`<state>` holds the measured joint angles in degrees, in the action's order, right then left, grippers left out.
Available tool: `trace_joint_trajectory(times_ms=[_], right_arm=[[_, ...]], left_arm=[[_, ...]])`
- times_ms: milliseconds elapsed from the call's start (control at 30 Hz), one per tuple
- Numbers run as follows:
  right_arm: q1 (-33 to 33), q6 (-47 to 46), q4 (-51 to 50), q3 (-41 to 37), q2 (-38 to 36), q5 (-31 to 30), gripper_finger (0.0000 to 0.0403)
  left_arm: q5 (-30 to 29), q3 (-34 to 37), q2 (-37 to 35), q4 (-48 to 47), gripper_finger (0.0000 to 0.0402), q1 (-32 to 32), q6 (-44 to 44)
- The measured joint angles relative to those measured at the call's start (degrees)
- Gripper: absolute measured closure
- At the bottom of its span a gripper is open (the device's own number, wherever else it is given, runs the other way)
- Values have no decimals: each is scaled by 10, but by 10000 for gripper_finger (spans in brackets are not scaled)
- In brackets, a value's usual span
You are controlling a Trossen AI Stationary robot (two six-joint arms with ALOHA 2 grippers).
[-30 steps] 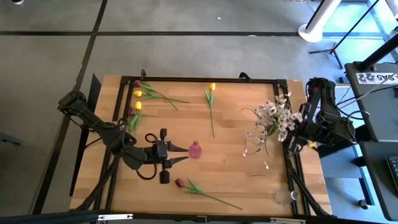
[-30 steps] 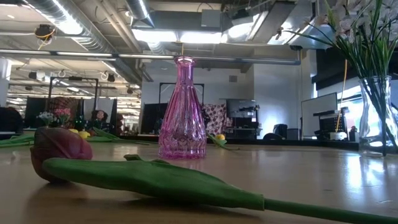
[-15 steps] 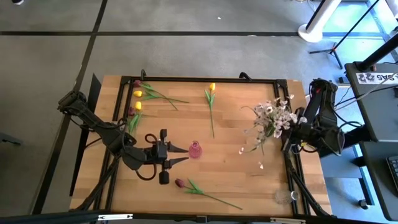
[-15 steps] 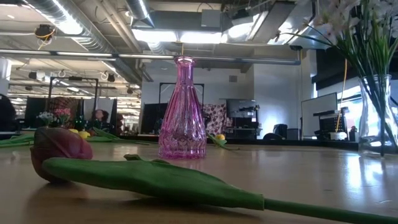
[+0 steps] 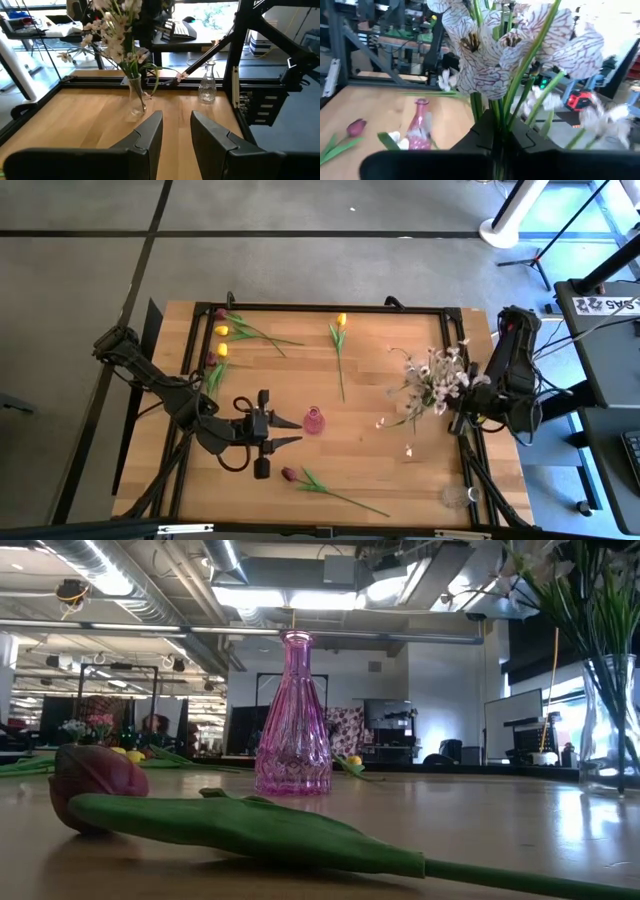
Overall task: Sort flowers into vase by color
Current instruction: Put the white flowers into the top transparent vase
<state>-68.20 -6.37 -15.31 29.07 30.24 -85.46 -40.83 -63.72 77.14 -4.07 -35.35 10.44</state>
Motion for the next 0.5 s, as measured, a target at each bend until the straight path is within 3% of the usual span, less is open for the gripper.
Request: trace_joint_trajectory(times_ms=[200,500], right_arm=[[0,-66,-15,-38,0,39,374],[0,-153,-64,-47,0,105,249]], left_arm=[[0,0,0,-2,305,0,0],[15,0,0,-18,305,9,35]])
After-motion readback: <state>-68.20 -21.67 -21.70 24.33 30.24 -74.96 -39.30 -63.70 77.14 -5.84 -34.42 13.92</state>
